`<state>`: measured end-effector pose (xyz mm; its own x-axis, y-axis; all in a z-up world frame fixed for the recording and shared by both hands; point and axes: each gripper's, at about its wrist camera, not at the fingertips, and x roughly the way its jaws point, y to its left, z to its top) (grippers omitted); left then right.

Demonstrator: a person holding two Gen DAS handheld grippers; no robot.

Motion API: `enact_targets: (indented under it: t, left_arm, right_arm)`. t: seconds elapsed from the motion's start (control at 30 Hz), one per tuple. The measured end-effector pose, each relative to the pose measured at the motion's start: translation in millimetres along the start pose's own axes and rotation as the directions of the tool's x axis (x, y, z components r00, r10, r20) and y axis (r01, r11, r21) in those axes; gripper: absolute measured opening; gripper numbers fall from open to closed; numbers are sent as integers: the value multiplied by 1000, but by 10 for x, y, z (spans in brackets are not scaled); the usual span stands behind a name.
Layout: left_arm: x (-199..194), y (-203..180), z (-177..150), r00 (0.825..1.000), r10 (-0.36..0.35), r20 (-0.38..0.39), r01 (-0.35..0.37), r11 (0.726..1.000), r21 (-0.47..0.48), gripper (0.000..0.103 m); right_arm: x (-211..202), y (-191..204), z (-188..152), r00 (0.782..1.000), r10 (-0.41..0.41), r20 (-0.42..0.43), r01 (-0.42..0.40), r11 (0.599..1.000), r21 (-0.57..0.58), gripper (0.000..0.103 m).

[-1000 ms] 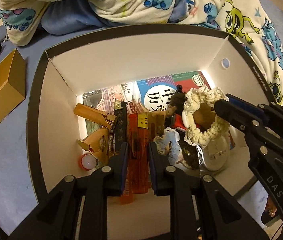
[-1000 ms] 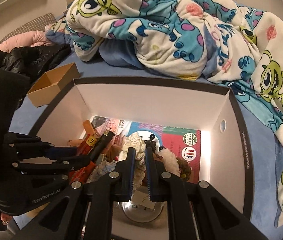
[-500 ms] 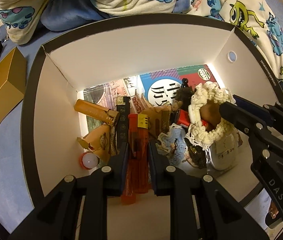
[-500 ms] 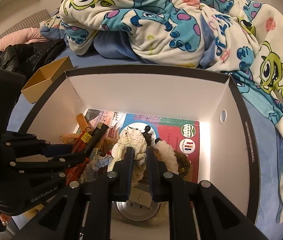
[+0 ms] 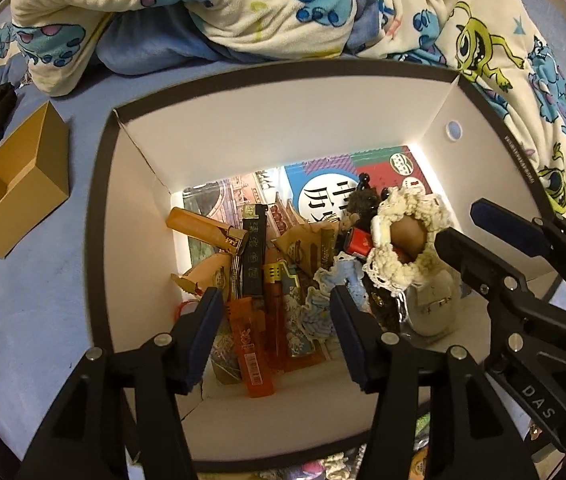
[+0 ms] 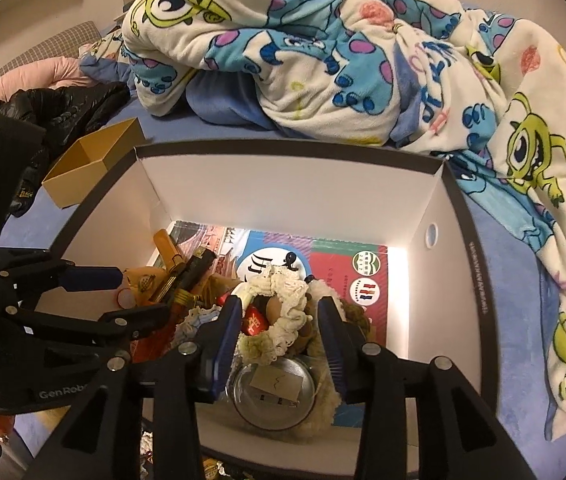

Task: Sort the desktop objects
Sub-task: 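Lower the lighter into the shoebox and open the left tool while the right tool releases the scrunchie, then withdraw both tools from the shoebox back to the pile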

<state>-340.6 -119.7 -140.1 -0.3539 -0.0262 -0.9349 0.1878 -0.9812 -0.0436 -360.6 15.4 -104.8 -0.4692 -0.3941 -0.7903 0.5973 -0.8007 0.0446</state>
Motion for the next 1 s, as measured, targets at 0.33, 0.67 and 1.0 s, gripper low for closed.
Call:
enact_targets:
  t: [0.33,0.67,1.0]
  left_arm:
    - [-375,-29,-137,999,-6,37,5,1000,12,57]
    - [-836,-36,-510,997,-18,69,15,999,45,57]
    - [-908,-165,-1329,999,-52,17,50,995,90,57]
  right_arm:
    - [-296,19,-77,1000,2,28,-2,1000,0,41]
    - [-861,149,-306,996,-3,85,8,998,-60,41]
    - [-1186,171,-911,999,19,51,-16,998,-56,40]
